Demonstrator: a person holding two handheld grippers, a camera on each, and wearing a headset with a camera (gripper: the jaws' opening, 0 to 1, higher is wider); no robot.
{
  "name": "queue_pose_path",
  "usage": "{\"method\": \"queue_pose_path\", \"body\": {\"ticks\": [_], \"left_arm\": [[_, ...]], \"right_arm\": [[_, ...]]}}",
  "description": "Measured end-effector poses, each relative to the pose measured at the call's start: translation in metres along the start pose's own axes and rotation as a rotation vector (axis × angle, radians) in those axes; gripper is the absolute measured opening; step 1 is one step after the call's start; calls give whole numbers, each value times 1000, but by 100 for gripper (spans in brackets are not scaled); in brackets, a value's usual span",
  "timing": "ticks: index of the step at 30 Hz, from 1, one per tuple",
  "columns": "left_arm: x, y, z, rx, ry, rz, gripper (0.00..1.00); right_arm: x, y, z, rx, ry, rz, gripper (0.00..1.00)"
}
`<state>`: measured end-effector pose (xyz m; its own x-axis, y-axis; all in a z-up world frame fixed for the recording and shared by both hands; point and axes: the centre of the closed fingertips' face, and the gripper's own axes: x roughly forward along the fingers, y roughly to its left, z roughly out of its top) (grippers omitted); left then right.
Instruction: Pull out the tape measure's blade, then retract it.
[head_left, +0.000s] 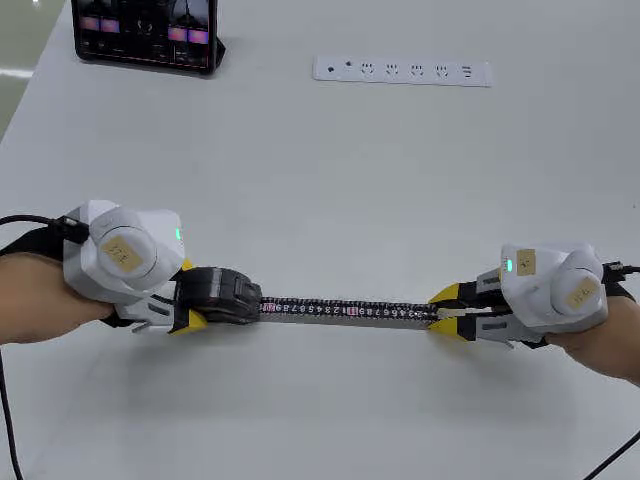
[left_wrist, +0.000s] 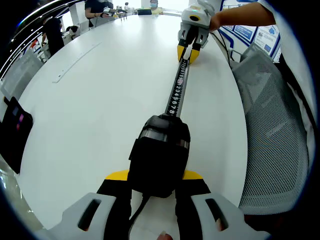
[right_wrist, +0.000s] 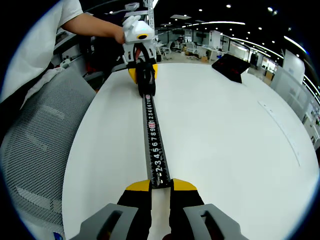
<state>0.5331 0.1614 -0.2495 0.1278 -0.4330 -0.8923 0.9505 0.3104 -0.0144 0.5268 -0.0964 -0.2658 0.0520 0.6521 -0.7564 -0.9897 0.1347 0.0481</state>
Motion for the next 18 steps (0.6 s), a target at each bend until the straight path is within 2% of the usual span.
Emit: {"method": "queue_pose_path", "body": {"ticks": [18], "left_arm": [[-1,0,0,2,1,1,29]], "right_arm": [[-12,0,-9,0,32,-6,9]]}}
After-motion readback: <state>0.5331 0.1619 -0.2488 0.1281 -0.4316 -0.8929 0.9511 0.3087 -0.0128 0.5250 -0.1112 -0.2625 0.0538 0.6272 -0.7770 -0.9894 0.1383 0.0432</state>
